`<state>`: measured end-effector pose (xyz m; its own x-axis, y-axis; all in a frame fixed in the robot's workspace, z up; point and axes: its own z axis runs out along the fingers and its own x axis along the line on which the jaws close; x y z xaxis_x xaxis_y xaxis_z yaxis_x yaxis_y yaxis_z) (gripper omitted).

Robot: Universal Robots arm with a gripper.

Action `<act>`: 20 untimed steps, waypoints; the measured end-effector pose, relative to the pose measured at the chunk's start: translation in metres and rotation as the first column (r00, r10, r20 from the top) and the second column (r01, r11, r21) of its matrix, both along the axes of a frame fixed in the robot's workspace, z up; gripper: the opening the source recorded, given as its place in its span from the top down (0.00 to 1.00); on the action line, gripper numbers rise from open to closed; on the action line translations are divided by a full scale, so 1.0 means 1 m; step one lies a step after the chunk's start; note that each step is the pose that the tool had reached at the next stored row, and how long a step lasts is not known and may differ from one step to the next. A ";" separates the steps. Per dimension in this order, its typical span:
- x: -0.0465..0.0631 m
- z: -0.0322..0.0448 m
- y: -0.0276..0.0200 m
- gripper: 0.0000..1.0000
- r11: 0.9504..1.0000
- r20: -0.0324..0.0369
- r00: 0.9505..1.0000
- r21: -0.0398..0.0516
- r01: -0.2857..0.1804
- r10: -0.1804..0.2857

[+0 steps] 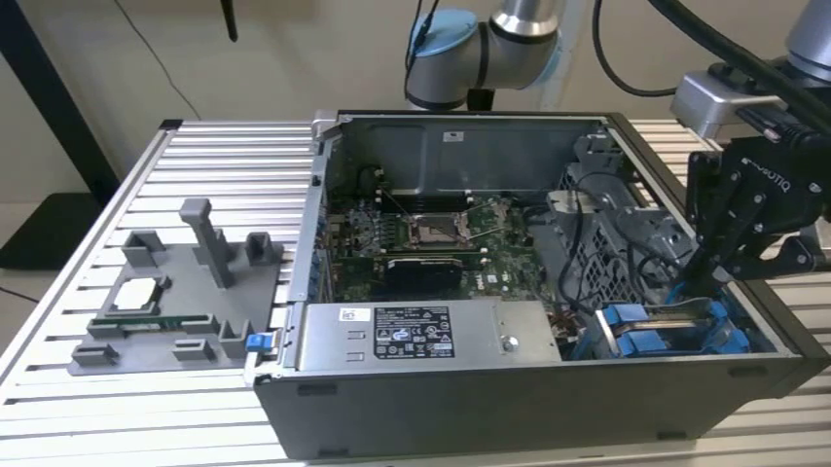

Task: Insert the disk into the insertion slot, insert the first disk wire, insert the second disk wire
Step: 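Insert the first disk wire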

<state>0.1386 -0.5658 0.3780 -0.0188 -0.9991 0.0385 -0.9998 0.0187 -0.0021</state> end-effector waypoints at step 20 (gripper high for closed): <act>0.000 -0.0090 -0.0001 1.00 1.000 0.043 0.999 -0.003 0.001 -0.001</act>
<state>0.1386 -0.5659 0.3690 -0.0216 -0.9990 0.0404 -0.9988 0.0197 -0.0446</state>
